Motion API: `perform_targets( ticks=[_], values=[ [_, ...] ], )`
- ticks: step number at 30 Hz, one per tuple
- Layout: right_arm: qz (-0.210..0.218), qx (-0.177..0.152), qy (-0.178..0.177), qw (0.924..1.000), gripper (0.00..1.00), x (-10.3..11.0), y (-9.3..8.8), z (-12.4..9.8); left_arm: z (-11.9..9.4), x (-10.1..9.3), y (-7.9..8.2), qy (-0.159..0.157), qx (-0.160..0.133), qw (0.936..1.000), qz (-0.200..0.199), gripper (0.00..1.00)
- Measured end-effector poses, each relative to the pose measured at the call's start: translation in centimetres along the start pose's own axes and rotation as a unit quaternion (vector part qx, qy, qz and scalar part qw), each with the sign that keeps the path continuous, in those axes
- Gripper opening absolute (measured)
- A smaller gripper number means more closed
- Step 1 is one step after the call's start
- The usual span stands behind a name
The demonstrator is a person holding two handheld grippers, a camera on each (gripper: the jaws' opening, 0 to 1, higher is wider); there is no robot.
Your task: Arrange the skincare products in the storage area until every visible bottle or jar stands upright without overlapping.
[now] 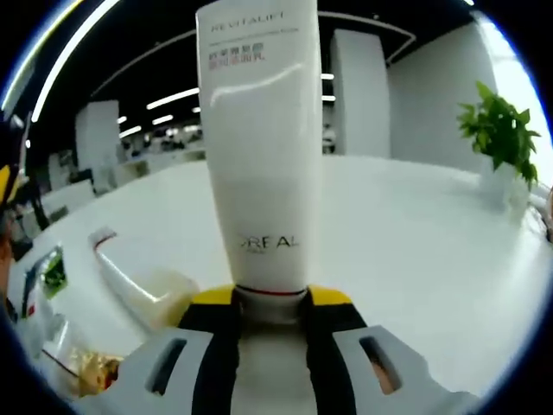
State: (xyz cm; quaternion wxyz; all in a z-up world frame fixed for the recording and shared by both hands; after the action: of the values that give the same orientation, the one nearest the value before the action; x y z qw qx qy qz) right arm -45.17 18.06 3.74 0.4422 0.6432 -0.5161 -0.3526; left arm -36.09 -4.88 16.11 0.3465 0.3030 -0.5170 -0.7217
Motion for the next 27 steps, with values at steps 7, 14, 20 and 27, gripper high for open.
perform_targets(
  ticks=[7,14,20,27],
  values=[
    [-0.015,-0.006,0.013,0.9998,0.27,-0.3,0.3,1.3,0.2,-0.4,-0.1,-0.009,0.002,0.9999,0.004,0.14],
    [-0.030,-0.010,0.025,0.9992,0.27,-0.2,0.4,2.1,0.0,-0.2,0.2,-0.005,-0.002,1.0000,-0.001,0.14],
    [-0.030,-0.014,0.019,0.9993,0.27,-0.6,0.6,2.7,-0.1,0.0,0.2,0.000,-0.001,1.0000,-0.001,0.14],
    [-0.025,-0.013,0.017,0.9995,0.28,-1.0,1.0,3.4,-0.2,0.4,0.3,0.005,-0.005,0.9999,-0.008,0.14]
  ],
)
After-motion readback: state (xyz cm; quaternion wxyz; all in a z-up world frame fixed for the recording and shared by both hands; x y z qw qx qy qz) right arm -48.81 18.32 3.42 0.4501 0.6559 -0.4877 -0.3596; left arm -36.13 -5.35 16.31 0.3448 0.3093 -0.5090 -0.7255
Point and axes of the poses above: the point that each gripper's makers call its tool centre point, and the gripper's own axes: z roughly forward along the fingers, x roughly to its left, y roughly out of its top, the point moved 1 cm from there along -z, roughly backward along the fingers, and after that the axes turned 2 degrees about y, right-handed, at the moved point
